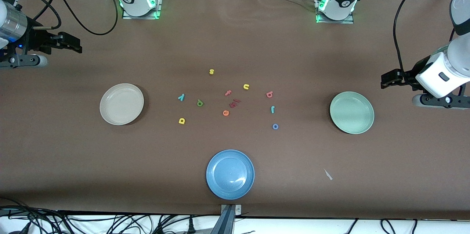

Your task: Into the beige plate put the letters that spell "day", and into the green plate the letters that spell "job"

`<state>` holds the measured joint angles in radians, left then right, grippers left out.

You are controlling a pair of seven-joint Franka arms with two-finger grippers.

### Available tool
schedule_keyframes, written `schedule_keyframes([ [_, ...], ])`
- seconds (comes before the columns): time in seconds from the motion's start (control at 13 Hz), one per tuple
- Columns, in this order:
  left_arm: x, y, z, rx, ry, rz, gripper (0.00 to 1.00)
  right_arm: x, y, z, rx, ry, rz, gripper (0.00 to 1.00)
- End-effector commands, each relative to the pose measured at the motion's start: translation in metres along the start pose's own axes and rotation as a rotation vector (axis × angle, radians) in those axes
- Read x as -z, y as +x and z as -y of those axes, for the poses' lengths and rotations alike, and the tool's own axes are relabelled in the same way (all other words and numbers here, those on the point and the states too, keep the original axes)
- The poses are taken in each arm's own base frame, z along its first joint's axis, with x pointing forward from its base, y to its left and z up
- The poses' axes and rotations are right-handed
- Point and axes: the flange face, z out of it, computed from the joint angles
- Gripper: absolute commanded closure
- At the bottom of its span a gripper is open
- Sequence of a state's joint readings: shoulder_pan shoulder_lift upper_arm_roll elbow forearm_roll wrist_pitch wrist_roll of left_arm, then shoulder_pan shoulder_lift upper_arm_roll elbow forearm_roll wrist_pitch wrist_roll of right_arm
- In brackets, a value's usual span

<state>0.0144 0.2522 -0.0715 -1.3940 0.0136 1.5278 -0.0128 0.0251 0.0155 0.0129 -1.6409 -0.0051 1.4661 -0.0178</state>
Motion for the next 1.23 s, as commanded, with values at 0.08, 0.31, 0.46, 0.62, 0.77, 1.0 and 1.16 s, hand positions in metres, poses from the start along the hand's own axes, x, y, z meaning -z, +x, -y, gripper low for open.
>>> schedule_keyframes([
  [0.08, 0.000, 0.000, 0.004, -0.007, -0.011, -0.002, 0.00, 0.006, 0.001, 0.000, -0.006, 0.020, 0.001, 0.00],
  [0.31, -0.003, 0.002, 0.003, -0.009, -0.019, 0.003, 0.00, 0.006, 0.001, 0.000, -0.006, 0.020, 0.003, 0.00],
  [0.46, -0.008, 0.004, -0.001, -0.015, -0.022, 0.010, 0.00, 0.005, 0.001, -0.001, -0.007, 0.020, 0.006, 0.00],
  [0.62, -0.009, 0.005, -0.003, -0.018, -0.021, 0.012, 0.00, 0.005, 0.001, -0.001, -0.007, 0.020, 0.007, 0.00],
  [0.77, -0.008, 0.004, -0.008, -0.024, -0.019, 0.011, 0.00, 0.005, 0.001, -0.001, -0.007, 0.020, 0.007, 0.00],
  [1.0, -0.009, 0.004, -0.008, -0.027, -0.019, 0.012, 0.00, 0.005, 0.000, -0.001, -0.007, 0.020, 0.009, 0.00],
  [1.16, -0.009, 0.004, -0.009, -0.027, -0.021, 0.012, 0.00, 0.005, 0.000, -0.001, -0.007, 0.020, 0.009, 0.00],
])
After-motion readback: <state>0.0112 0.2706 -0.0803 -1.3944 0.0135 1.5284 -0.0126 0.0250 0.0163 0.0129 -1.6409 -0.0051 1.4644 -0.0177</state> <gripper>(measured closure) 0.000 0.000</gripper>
